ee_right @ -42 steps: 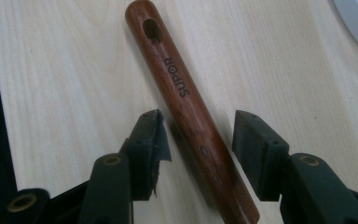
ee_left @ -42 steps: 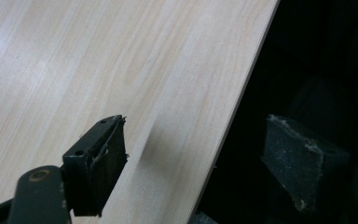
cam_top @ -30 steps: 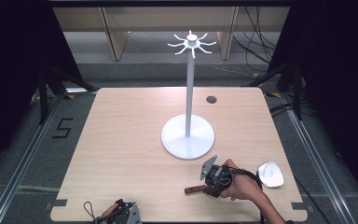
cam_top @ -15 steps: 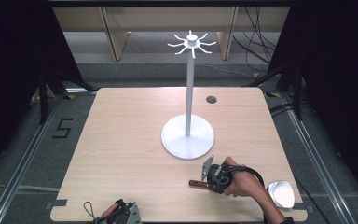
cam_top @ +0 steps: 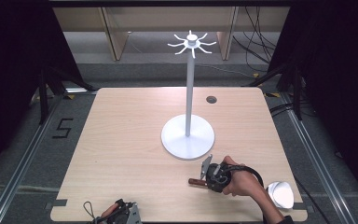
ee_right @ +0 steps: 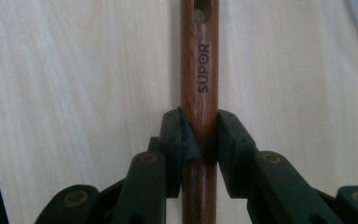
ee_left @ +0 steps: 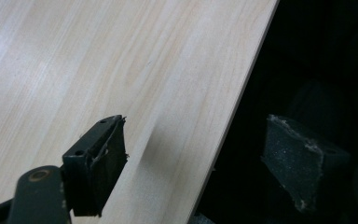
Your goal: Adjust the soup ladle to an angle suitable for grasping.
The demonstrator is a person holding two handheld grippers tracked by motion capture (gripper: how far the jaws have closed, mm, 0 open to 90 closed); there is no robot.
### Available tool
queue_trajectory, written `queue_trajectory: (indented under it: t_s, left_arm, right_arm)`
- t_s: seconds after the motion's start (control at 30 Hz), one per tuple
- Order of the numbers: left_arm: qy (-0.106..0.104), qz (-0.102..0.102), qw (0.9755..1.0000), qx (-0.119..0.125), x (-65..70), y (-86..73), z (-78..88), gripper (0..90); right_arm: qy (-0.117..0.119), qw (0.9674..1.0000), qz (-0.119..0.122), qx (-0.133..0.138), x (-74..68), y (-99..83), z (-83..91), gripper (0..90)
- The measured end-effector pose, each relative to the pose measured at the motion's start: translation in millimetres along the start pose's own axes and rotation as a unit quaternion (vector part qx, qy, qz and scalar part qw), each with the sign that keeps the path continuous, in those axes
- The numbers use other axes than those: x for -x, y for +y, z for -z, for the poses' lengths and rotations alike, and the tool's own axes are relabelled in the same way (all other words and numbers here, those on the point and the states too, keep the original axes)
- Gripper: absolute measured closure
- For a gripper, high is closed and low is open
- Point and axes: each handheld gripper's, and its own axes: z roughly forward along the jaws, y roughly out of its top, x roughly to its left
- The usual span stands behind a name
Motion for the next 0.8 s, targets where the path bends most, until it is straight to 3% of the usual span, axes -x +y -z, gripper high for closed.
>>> queue_trajectory:
  t_s: [0.03, 0.07, 0.13, 0.17, 0.23, 0.3, 0.33, 0.37, 0.4, 0.43, 0.47, 0.5, 0.53, 0.57, 0.6, 0.67, 0.7, 0.8]
  left_arm:
    - [0.010, 0.010, 0.9998, 0.014, 1.8, -0.8, -2.6, 20.5]
    - [0.010, 0.010, 0.9998, 0.014, 1.8, -0.8, -2.6, 20.5]
    - [0.010, 0.011, 0.9998, 0.014, 2.1, -0.6, -2.5, 20.5]
    - [0.010, 0.013, 0.9997, 0.016, 1.8, -0.6, -2.9, 20.5]
    - [0.004, 0.011, 0.9998, 0.016, 1.2, -0.5, -3.4, 20.5]
    - [0.011, 0.011, 0.9998, 0.013, 1.5, -0.5, -3.0, 20.5]
    - [0.010, 0.011, 0.9998, 0.012, 1.7, -0.4, -3.0, 20.5]
    - [0.009, 0.012, 0.9998, 0.014, 1.9, -0.4, -3.2, 20.5]
    - [0.009, 0.012, 0.9998, 0.014, 1.9, -0.4, -3.2, 20.5]
    - [0.004, 0.011, 0.9998, 0.016, 1.3, -0.4, -3.6, 20.5]
    - [0.011, 0.014, 0.9997, 0.016, 1.5, -0.3, -3.2, 20.5]
    - [0.011, 0.011, 0.9998, 0.014, 1.4, -0.2, -2.9, 20.5]
    - [0.011, 0.011, 0.9998, 0.014, 1.4, -0.2, -2.9, 20.5]
    - [0.010, 0.011, 0.9998, 0.014, 1.6, -0.1, -2.9, 20.5]
    - [0.004, 0.009, 0.9998, 0.015, 1.1, -0.1, -3.1, 20.5]
    - [0.007, 0.010, 0.9998, 0.015, 1.4, -0.6, -2.9, 20.5]
    - [0.012, 0.008, 0.9998, 0.013, 1.5, -0.8, -2.2, 20.5]
    - [0.010, 0.012, 0.9998, 0.016, 1.8, -0.4, -2.1, 20.5]
  right_arm:
    - [-0.006, 0.9992, -0.038, 0.009, -1.4, -2.0, 5.3, 73.9]
    - [-0.004, 0.9997, -0.017, 0.020, 2.4, -3.1, 7.0, 74.0]
    - [-0.002, 0.9985, -0.030, 0.046, 3.2, -5.6, 12.3, 73.9]
    - [0.002, 0.9973, -0.049, 0.054, 2.1, -8.0, 18.3, 73.9]
    - [-0.001, 0.9967, -0.039, 0.071, 4.9, -10.7, 27.4, 74.0]
    - [-0.006, 0.9956, -0.041, 0.085, 5.7, -12.6, 32.6, 74.0]
    - [-0.011, 0.9937, -0.047, 0.102, 6.5, -15.2, 39.6, 74.0]
    - [-0.034, 0.9891, -0.064, 0.128, 6.9, -19.8, 49.9, 74.0]
    - [-0.034, 0.9891, -0.064, 0.128, 6.9, -19.8, 49.9, 74.0]
    - [-0.047, 0.9840, -0.068, 0.158, 9.7, -25.4, 61.8, 74.0]
    - [-0.047, 0.9840, -0.068, 0.158, 9.7, -25.4, 61.8, 74.0]
    - [-0.059, 0.9793, -0.078, 0.177, 10.0, -30.1, 71.8, 74.0]
    - [-0.059, 0.9793, -0.078, 0.177, 10.0, -30.1, 71.8, 74.0]
    - [-0.059, 0.9745, -0.094, 0.195, 9.1, -34.3, 82.5, 74.0]
    - [-0.062, 0.9718, -0.108, 0.201, 8.0, -36.2, 87.4, 74.0]
    - [-0.066, 0.9698, -0.105, 0.210, 9.0, -37.5, 90.7, 74.1]
    - [-0.078, 0.9667, -0.099, 0.223, 10.3, -39.5, 95.3, 74.1]
    - [-0.079, 0.9588, -0.115, 0.248, 8.8, -47.2, 111.1, 74.1]
